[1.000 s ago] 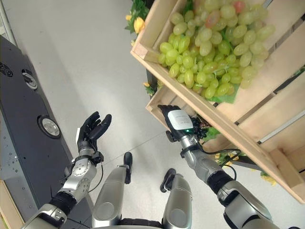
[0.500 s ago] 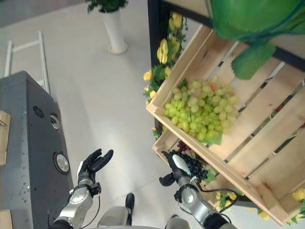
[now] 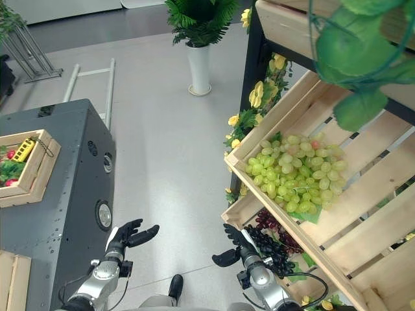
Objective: Pick up the fruits from the basket on one side to the basket on the other side
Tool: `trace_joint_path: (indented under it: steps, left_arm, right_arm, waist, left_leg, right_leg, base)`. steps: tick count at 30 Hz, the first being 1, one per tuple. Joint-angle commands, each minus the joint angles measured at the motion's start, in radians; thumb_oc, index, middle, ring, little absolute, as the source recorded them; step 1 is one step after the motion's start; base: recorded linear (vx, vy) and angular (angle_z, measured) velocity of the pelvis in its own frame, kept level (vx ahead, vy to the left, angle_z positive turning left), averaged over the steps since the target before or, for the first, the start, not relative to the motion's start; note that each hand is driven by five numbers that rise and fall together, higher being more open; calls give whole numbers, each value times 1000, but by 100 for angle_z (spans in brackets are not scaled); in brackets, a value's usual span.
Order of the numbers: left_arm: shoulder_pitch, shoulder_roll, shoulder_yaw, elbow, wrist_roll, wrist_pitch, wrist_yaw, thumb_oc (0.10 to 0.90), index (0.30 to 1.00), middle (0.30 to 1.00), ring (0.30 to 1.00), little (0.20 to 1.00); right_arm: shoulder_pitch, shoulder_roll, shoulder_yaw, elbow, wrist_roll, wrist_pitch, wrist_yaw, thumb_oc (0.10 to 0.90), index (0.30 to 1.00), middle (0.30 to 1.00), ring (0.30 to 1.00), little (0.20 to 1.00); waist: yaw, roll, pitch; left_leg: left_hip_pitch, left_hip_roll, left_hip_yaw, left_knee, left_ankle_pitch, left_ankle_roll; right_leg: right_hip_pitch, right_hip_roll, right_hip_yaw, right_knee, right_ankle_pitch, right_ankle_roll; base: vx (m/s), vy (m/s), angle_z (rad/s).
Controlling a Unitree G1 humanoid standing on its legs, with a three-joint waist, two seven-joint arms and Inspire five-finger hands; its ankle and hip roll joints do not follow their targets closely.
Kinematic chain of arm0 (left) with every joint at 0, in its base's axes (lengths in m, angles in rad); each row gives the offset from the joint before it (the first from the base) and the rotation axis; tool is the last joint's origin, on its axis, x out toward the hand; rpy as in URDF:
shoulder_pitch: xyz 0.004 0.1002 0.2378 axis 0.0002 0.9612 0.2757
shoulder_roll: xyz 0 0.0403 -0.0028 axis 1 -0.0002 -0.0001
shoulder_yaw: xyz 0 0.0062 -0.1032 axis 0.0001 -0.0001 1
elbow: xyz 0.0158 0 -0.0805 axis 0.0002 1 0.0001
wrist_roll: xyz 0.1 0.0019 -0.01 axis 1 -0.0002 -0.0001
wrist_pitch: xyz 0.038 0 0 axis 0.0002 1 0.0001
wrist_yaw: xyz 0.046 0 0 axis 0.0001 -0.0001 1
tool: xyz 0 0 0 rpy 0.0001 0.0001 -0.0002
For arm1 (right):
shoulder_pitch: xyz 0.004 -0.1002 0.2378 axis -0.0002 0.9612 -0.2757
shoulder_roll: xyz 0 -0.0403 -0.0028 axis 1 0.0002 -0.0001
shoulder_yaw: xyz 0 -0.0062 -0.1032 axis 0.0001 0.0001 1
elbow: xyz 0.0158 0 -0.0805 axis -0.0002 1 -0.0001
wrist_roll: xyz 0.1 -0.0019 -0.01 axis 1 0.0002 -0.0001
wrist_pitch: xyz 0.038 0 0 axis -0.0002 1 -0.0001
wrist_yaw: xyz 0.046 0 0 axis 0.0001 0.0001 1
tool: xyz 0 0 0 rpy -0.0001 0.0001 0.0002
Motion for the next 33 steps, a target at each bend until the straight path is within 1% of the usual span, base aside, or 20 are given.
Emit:
trace_joint_path:
  steps: [1, 3, 4, 6, 8, 9, 11, 12, 13, 15, 16, 18, 22, 26, 27, 28, 29, 30, 32, 33]
  left_arm:
    - [-85, 23, 39, -57, 18, -102, 18, 800, 900, 900, 900, 900]
    - [-58, 23, 42, -99, 35, -106, 23, 800, 900, 900, 900, 900]
    - [-58, 23, 42, -101, 35, -106, 23, 800, 900, 900, 900, 900]
    - [-54, 31, 38, -142, 81, -92, -3, 800, 900, 900, 900, 900]
    - [-56, 41, 25, -168, 105, -82, -10, 800, 900, 900, 900, 900]
    - [-58, 50, 20, -184, 141, -80, -26, 800, 900, 900, 900, 900]
    - [-57, 61, 14, -202, 169, -80, -21, 800, 900, 900, 900, 900]
    - [-65, 68, 7, -215, 192, -82, -33, 800, 900, 900, 900, 900]
    - [-70, 71, 4, -224, 200, -79, -35, 800, 900, 900, 900, 900]
    - [-82, 77, -4, -228, 215, -83, -38, 800, 900, 900, 900, 900]
    - [-90, 79, -13, -217, 231, -93, -22, 800, 900, 900, 900, 900]
    - [-105, 93, -28, -221, 274, -126, 24, 800, 900, 900, 900, 900]
    - [-98, 138, -10, -274, 344, -159, 89, 800, 900, 900, 900, 900]
    - [-61, 196, 21, -370, 404, -155, 94, 800, 900, 900, 900, 900]
    - [-58, 218, 27, -401, 425, -155, 73, 800, 900, 900, 900, 900]
    - [-57, 221, 29, -406, 427, -154, 69, 800, 900, 900, 900, 900]
    - [-60, 226, 29, -412, 430, -154, 49, 800, 900, 900, 900, 900]
    - [-63, 236, 24, -417, 429, -159, 45, 800, 900, 900, 900, 900]
    - [-61, 242, 19, -421, 440, -170, 43, 800, 900, 900, 900, 900]
    - [-66, 248, 12, -429, 448, -168, 35, 800, 900, 900, 900, 900]
  right_arm:
    - [-59, 15, -64, -72, 31, -92, 42, 800, 900, 900, 900, 900]
    - [-66, 3, -62, -88, 22, -72, 57, 800, 900, 900, 900, 900]
    - [-66, 2, -62, -88, 22, -72, 58, 800, 900, 900, 900, 900]
    - [-39, -15, -83, -113, 32, -53, 45, 800, 900, 900, 900, 900]
    - [-23, -26, -96, -116, 56, -45, 36, 800, 900, 900, 900, 900]
    - [-12, -35, -116, -106, 80, -51, 27, 800, 900, 900, 900, 900]
    - [0, -43, -132, -106, 120, -61, 21, 800, 900, 900, 900, 900]
    - [12, -44, -152, -109, 156, -73, -2, 800, 900, 900, 900, 900]
    - [18, -43, -164, -113, 166, -81, -7, 800, 900, 900, 900, 900]
    - [23, -36, -178, -110, 188, -105, -11, 800, 900, 900, 900, 900]
    - [24, -31, -183, -101, 200, -123, -16, 800, 900, 900, 900, 900]
    - [19, -12, -185, -107, 269, -131, -40, 800, 900, 900, 900, 900]
    - [21, 15, -196, -110, 267, -142, -8, 800, 900, 900, 900, 900]
    - [35, 31, -210, -136, 291, -147, 15, 800, 900, 900, 900, 900]
    - [33, 45, -222, -157, 292, -158, -6, 800, 900, 900, 900, 900]
    - [33, 47, -223, -162, 292, -159, -11, 800, 900, 900, 900, 900]
    - [38, 50, -229, -185, 302, -164, -23, 800, 900, 900, 900, 900]
    - [48, 51, -232, -204, 308, -179, -22, 800, 900, 900, 900, 900]
    - [59, 53, -233, -216, 302, -212, -16, 800, 900, 900, 900, 900]
    - [62, 57, -234, -231, 309, -222, -23, 800, 900, 900, 900, 900]
  waist:
    - [20, -42, 30]
    - [39, -39, 54]
    - [38, -39, 53]
    - [24, -52, 72]
    - [18, -60, 76]
    - [14, -69, 78]
    - [9, -75, 78]
    - [-1, -77, 76]
    - [-6, -76, 75]
    - [-21, -65, 62]
    - [-24, -56, 54]
    - [-14, -41, 42]
    - [2, -32, 28]
    - [18, -31, 21]
    - [20, -34, 28]
    - [19, -35, 30]
    - [14, -29, 39]
    - [8, -24, 51]
    - [-3, -18, 62]
    - [-17, -15, 63]
  left_leg:
    - [18, -66, 14, 17, -79, 5]
    - [-10, -44, 54, -29, -17, -28]
    - [-13, -43, 56, -29, -15, -29]
    - [-24, 0, 214, 10, -9, -46]
    - [-29, 21, 263, 59, -10, -49]
    - [-32, 39, 303, 145, -28, -49]
    - [-32, 58, 344, 208, -47, -49]
    - [-26, 86, 413, 270, -66, -50]
    - [-20, 95, 436, 280, -70, -51]
    - [40, 83, 495, 166, -107, -35]
    - [76, 62, 496, 84, -103, -33]
    - [100, 31, 444, 3, -85, -36]
    - [132, 3, 414, -28, -100, -25]
    - [136, -14, 406, -23, -123, -3]
    - [131, -54, 392, -9, -153, 41]
    - [131, -63, 390, -9, -156, 51]
    - [134, -91, 376, -15, -165, 81]
    - [137, -109, 350, -16, -173, 99]
    - [151, -120, 311, -25, -172, 107]
    - [156, -117, 277, -35, -165, 102]
  right_leg:
    - [40, 13, -67, -75, 72, -100]
    - [65, 31, -102, -100, 74, -115]
    - [64, 32, -105, -101, 75, -115]
    - [86, 22, -159, -96, 61, -119]
    - [93, 10, -193, -97, 60, -123]
    - [98, -8, -225, -97, 61, -128]
    - [104, -24, -255, -101, 64, -130]
    - [107, -35, -287, -101, 64, -133]
    - [107, -40, -303, -99, 63, -133]
    - [98, -50, -331, -91, 70, -114]
    - [98, -52, -337, -94, 77, -100]
    - [100, -56, -335, -119, 103, -69]
    - [113, -65, -343, -155, 122, -47]
    - [110, -87, -350, -104, 107, -29]
    - [63, -144, -334, 83, 160, 1]
    - [47, -160, -327, 128, 172, 8]
    - [-22, -220, -288, 326, 212, 25]
    - [-96, -253, -239, 488, 225, 27]
    - [-157, -242, -170, 545, 230, 14]
    - [-174, -189, -118, 468, 220, 8]
  base:
    - [-104, -223, 49]
    - [-139, -188, 60]
    - [-138, -153, 52]
    - [-70, -108, 65]
    - [-55, -47, 128]
    - [-47, -5, 141]
    - [-28, 28, 95]
    - [-19, 75, 80]
    - [-3, 131, 97]
    - [35, 208, 113]
    - [71, 232, 95]
    - [88, 227, 82]
    - [129, 229, 47]
    - [158, 232, 5]
    - [153, 299, 16]
    - [194, 445, 44]
    - [115, 324, 51]
    - [129, 300, 55]
    - [99, 18, 45]
    - [103, -169, 58]
